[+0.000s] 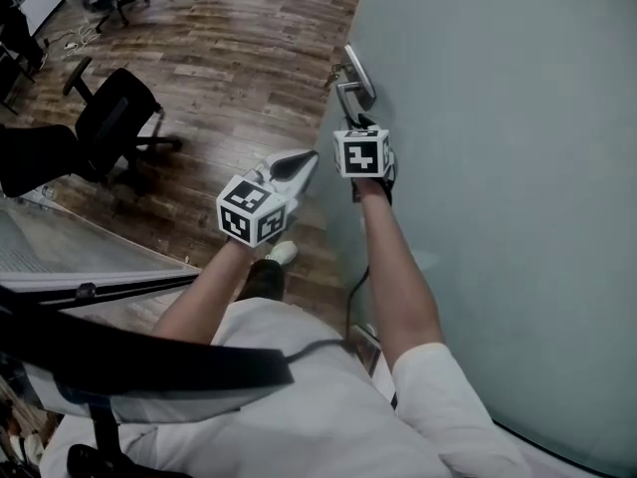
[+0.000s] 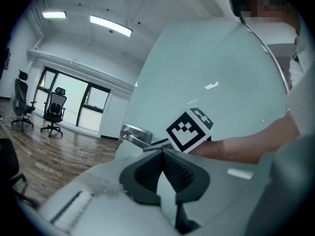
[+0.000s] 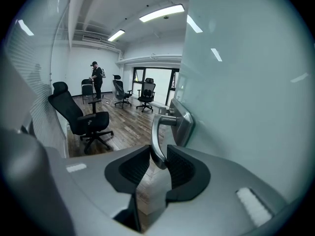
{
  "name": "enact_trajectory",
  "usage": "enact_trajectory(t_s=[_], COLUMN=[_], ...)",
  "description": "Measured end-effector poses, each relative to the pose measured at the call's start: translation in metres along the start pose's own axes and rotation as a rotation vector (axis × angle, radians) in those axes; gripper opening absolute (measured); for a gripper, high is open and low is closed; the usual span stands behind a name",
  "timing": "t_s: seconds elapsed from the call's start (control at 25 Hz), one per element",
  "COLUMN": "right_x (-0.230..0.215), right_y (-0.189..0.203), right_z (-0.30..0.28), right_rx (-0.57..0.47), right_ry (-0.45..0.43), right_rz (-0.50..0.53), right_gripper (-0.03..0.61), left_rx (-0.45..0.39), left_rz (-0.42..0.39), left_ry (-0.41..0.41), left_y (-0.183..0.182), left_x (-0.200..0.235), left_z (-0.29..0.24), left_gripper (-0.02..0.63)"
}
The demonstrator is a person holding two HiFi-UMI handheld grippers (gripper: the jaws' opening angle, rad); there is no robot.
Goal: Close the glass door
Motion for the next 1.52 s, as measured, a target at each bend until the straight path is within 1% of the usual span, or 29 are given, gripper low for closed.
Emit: enact_trajectory(t_s=[0.24,0.48,0.64,0.76,0.96,1.04,1.24,1.4,1.52], right_x=[0.045,0.079,0.094,0.111,0.134,0.146,0.162,0.188,0.201], right_y=[-0.001,0.002,0.007,0.009,0.006,0.009,0.018,0.015,0.023], right_z=[0.009,0.018,0.027,0.028,0.034,0.038,0.047,0.059,0.063], right_rx=[-0.006,-0.025,-0.003,-0.013,-0.053,-0.045,-0.011,-0.023,-0.014], right_ry=[-0.054,-0.120,-0.100,-0.134,-0.176,-0.193,-0.165,-0.186,-0.193], right_rz=[0.045,0.076,0.100,0.113,0.144,0.157,0.179,0.216,0.239], right_gripper=[0.110,0.109,0.107,0.106,0.104,0.104,0.104,0.106,0.106], left_rx=[-0.016,-0.034,-0.039,-0.037,-0.033,-0.036,-0.058,-0.063,-0.062], left_rz=[0.024,0.043,0.057,0.076,0.096,0.103,0.093,0.097,0.100], left_ry=[-0.081,-0.161,-0.211,-0.241,-0.266,-0.272,-0.276,-0.282,-0.285], left_y=[0.020,0.029,0.039,0.048,0.058,0.061,0.060,0.065,0.077], left_x=[-0.008,-0.015,-0.020,-0.022,-0.024,-0.026,-0.026,-0.025,-0.027], left_z=[0.041,0.072,0.096,0.113,0.135,0.146,0.175,0.210,0.234], left_gripper=[0.005,0.005,0.005,0.005,0.005,0.005,0.005,0.005,0.005])
Point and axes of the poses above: the fingertips, and each gripper's own axes: z backward along the fingers, x to its left, y out of its underside, the point moved 5 cm from there along z, backward along the fingers, and after that the axes turned 14 degrees about x, right-handed, at the moved point
